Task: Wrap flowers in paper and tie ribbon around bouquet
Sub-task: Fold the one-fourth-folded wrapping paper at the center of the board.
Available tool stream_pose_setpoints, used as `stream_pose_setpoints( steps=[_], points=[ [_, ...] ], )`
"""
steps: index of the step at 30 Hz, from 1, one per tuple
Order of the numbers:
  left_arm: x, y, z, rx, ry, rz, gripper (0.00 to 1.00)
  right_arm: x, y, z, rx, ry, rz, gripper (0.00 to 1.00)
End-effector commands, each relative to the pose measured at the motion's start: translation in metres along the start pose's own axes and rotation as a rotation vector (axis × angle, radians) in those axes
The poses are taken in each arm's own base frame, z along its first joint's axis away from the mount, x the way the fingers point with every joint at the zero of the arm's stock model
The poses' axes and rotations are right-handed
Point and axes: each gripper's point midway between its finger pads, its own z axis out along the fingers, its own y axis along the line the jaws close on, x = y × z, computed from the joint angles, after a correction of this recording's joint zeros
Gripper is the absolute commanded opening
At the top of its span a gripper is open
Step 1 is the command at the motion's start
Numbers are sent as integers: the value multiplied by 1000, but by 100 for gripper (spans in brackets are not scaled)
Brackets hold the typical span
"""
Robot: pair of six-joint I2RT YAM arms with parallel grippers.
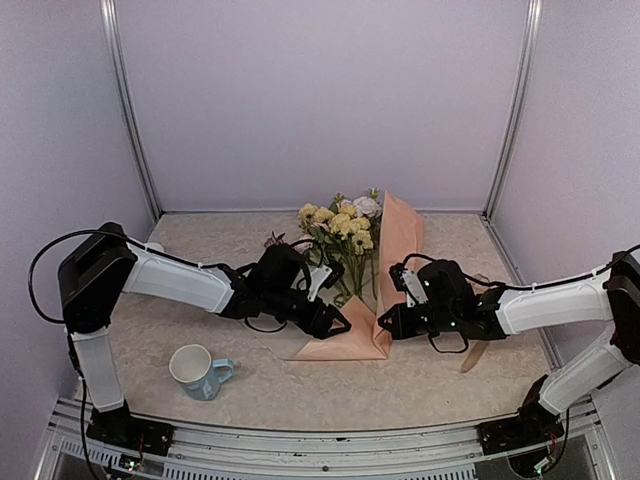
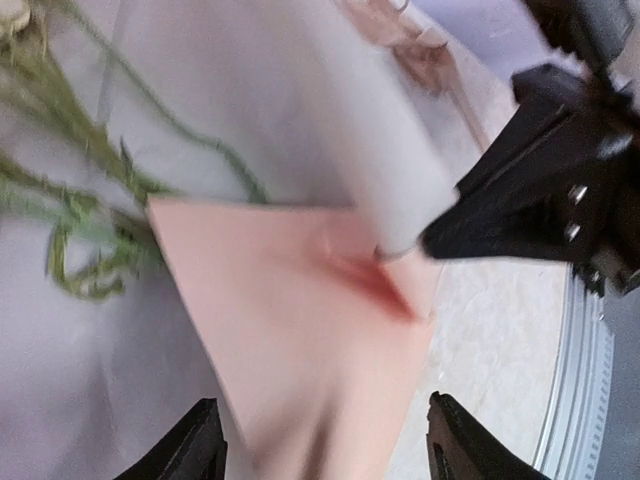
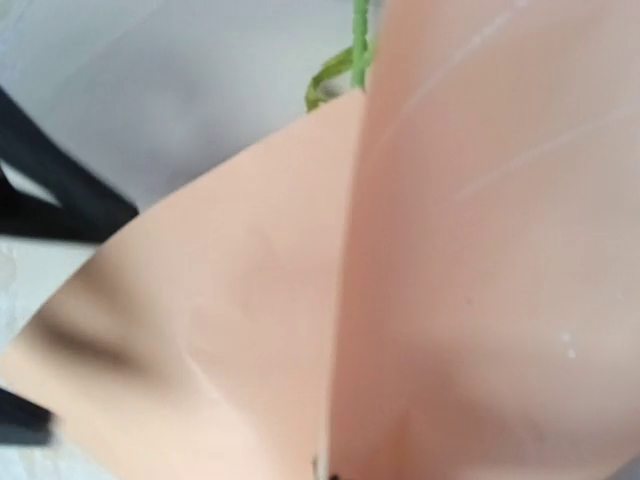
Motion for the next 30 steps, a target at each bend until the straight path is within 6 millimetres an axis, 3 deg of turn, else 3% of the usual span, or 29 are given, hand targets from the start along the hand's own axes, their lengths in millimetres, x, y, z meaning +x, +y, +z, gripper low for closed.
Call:
stream_pose_setpoints(
  steps=[1, 5, 8, 11, 14, 23, 30],
  points=[
    [57, 20, -8, -91, 148, -79, 71, -7, 8, 4, -18, -4, -37, 0],
    [75, 29, -2, -109, 190, -89, 72, -7, 8, 3, -18, -3, -48, 0],
    [80, 23, 10, -40, 214, -95, 67, -9, 10, 2, -22, -1, -64, 0],
    [65, 12, 12, 23, 151, -81, 49, -9, 12, 2, -26, 6, -85, 0],
    [55, 15, 12, 19, 121, -84, 44, -10, 17, 1, -47, 11, -103, 0],
    [67, 22, 22, 33, 150, -132, 4, -21, 33, 3, -102, -5, -162, 0],
    [71, 35, 28, -30, 164, -128, 0, -22, 62, 25, -192, 30, -228, 0]
  ],
)
